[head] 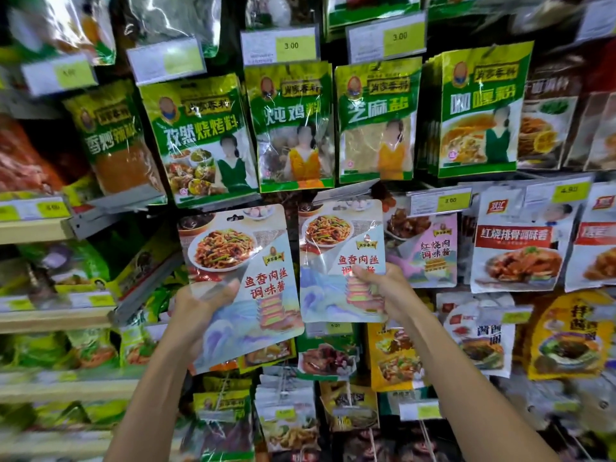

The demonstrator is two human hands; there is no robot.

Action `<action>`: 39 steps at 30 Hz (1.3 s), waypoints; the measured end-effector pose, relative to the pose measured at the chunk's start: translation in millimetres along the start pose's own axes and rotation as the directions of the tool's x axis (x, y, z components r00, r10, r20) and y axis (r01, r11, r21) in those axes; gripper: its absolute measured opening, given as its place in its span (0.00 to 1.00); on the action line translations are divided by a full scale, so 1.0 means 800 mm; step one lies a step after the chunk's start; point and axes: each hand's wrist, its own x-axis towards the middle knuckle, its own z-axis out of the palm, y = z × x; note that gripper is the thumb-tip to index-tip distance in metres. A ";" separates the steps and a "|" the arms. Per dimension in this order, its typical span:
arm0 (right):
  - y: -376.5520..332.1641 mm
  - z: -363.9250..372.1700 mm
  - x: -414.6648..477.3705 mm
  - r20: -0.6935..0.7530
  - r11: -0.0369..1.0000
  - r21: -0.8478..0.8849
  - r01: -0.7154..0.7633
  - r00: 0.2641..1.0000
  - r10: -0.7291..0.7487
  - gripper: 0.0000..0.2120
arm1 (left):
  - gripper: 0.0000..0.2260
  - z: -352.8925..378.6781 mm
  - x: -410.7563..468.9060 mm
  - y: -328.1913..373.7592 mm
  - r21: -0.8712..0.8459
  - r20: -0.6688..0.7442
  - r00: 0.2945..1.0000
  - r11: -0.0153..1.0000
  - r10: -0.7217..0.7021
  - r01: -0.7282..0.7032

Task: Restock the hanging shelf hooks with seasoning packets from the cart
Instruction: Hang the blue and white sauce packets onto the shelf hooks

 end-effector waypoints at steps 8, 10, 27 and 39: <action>-0.006 0.001 0.017 -0.004 0.999 -0.002 -0.032 0.999 0.032 0.07 | 0.05 0.026 0.008 0.000 -0.033 0.004 0.998 0.998 -0.061 0.061; -0.006 0.000 0.021 -0.016 0.999 -0.010 -0.048 0.999 0.047 0.07 | 0.04 0.034 0.006 0.001 -0.039 0.008 0.998 0.997 -0.068 0.068; -0.010 -0.016 0.029 0.009 0.998 -0.008 -0.060 0.998 0.060 0.07 | 0.03 0.063 0.002 0.008 -0.063 -0.002 0.997 0.995 -0.074 0.073; -0.016 -0.005 0.063 -0.073 0.991 -0.065 -0.115 0.991 0.110 0.14 | 0.06 0.068 0.012 -0.029 -0.040 0.072 0.992 0.994 -0.101 0.104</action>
